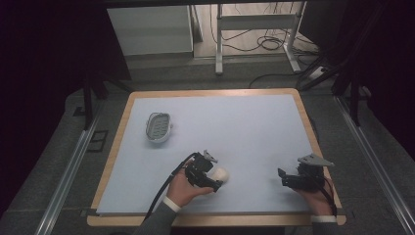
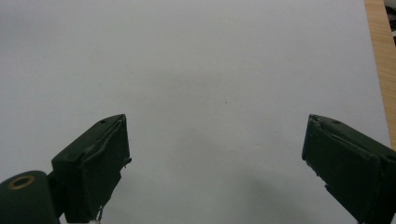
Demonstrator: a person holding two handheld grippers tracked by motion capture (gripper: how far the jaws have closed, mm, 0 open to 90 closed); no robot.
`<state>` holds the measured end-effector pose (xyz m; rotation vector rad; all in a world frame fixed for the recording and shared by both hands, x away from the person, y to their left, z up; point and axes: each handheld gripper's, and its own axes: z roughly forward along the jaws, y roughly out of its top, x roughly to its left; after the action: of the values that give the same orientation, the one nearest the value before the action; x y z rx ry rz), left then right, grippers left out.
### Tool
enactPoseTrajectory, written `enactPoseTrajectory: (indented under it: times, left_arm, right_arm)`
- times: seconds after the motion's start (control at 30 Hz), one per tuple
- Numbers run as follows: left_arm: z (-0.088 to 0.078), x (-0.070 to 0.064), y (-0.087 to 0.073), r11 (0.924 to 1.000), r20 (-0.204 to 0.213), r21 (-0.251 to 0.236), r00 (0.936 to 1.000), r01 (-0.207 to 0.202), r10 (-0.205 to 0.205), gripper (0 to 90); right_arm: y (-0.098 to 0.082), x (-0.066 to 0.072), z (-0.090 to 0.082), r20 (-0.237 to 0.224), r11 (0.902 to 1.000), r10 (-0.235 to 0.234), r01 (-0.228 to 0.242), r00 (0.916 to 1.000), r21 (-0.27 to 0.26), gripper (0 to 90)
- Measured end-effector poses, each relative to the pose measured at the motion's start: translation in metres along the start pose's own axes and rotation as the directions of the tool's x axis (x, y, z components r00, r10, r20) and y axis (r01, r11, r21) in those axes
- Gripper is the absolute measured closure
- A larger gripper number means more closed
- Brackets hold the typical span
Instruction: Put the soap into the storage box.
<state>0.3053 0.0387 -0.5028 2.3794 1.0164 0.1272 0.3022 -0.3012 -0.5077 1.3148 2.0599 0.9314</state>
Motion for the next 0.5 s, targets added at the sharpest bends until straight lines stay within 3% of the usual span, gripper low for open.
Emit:
enactPoseTrajectory:
  times: [0.13,0.27,0.33,0.5]
  left_arm:
    - [0.0099,-0.0049,0.0032,0.9992,-0.025,0.039,0.9997,-0.005,0.006,28.9]
    - [0.0116,-0.0066,0.0017,0.9991,-0.025,0.041,0.9996,-0.014,0.015,33.0]
    - [0.0121,-0.0081,-0.0005,0.9990,-0.023,0.041,0.9995,-0.020,0.021,41.5]
    - [0.0117,-0.0093,-0.0018,0.9983,-0.027,0.042,0.9988,-0.041,0.042,47.7]
  right_arm:
    - [-0.0001,-0.0001,0.0001,0.000,1.0000,0.002,-0.002,1.0000,0.001,7.3]
    - [-0.0002,-0.0013,-0.0002,0.001,1.0000,0.005,-0.005,1.0000,0.003,7.3]
    - [-0.0001,-0.0019,-0.0004,0.005,0.9999,0.012,-0.012,0.9999,-0.001,7.3]
    - [0.0002,-0.0018,-0.0008,0.008,0.9999,0.013,-0.013,0.9999,-0.003,7.3]
